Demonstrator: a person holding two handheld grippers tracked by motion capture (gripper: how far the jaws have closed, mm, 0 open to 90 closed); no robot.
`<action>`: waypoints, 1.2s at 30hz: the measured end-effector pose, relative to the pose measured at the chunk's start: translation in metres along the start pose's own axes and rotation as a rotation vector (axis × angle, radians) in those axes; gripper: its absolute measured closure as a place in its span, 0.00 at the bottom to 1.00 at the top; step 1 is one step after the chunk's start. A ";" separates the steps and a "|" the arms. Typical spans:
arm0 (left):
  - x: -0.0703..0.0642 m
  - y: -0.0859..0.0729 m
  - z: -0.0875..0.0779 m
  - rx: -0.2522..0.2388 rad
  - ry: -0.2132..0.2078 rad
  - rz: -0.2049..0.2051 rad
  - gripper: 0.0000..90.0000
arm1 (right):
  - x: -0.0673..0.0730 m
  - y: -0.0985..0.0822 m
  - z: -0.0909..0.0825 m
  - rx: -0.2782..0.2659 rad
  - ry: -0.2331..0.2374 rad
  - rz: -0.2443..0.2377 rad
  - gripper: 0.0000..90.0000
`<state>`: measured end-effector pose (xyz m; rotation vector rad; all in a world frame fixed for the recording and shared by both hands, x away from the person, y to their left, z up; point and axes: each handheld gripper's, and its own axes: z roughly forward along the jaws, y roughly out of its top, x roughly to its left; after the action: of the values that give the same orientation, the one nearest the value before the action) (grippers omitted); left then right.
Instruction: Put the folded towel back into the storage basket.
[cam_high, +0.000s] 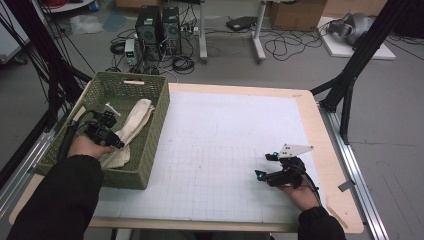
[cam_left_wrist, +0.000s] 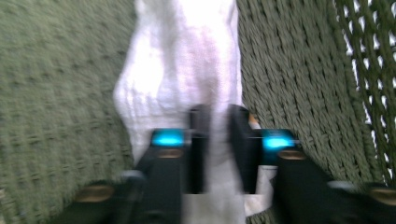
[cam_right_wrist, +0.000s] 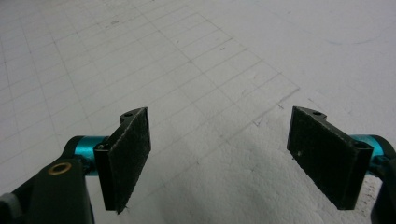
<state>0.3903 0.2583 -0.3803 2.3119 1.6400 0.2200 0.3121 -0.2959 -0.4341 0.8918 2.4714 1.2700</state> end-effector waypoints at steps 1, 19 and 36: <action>0.000 0.002 0.003 -0.005 0.031 -0.001 0.97 | 0.000 0.000 0.000 -0.002 0.000 -0.001 0.23; -0.014 0.003 0.024 0.086 0.073 0.120 0.79 | 0.001 0.002 0.000 -0.006 0.008 -0.006 0.23; -0.016 0.011 0.013 0.163 -0.091 0.110 0.66 | 0.001 0.002 -0.001 -0.007 0.006 -0.004 0.23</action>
<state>0.3982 0.2375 -0.3886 2.4962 1.5405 0.0036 0.3120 -0.2949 -0.4321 0.8827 2.4703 1.2815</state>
